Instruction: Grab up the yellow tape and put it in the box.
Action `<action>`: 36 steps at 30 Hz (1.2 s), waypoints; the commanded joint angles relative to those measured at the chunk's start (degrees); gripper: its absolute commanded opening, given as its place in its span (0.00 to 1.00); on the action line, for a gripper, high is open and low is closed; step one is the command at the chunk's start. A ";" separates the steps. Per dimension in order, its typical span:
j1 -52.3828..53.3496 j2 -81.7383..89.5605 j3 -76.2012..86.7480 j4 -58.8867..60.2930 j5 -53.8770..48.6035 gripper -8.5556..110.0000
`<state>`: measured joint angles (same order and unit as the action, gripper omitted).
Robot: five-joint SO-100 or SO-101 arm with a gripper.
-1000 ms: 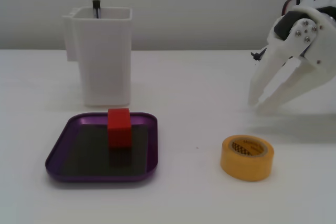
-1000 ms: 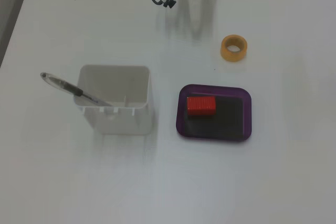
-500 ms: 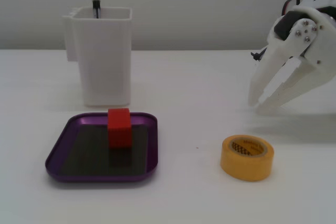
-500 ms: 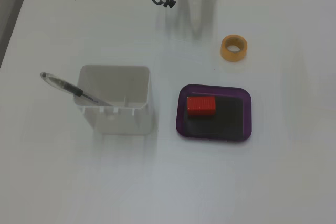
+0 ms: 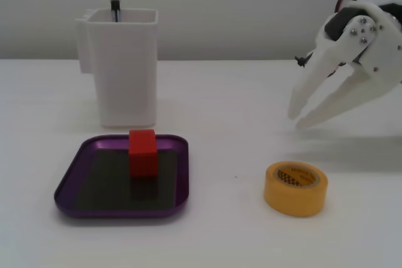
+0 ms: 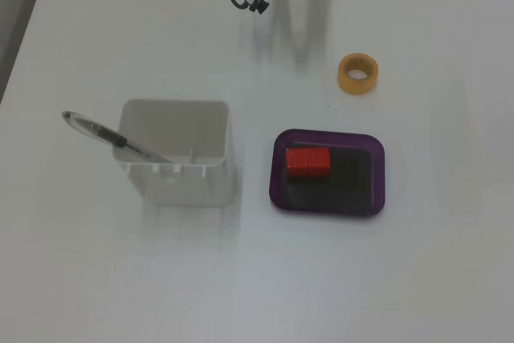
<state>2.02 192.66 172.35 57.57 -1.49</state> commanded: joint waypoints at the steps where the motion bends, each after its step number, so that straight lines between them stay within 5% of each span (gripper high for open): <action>1: 0.44 2.46 -4.57 -1.41 -0.44 0.07; 7: 0.35 -7.82 -11.07 -1.76 -0.35 0.10; 15: -0.97 -45.97 -38.76 -0.44 0.26 0.12; 23: -13.97 -74.88 -61.96 14.50 0.09 0.21; 36: -16.00 -84.64 -56.25 12.04 0.09 0.21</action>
<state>-13.45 107.84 115.14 71.46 -1.32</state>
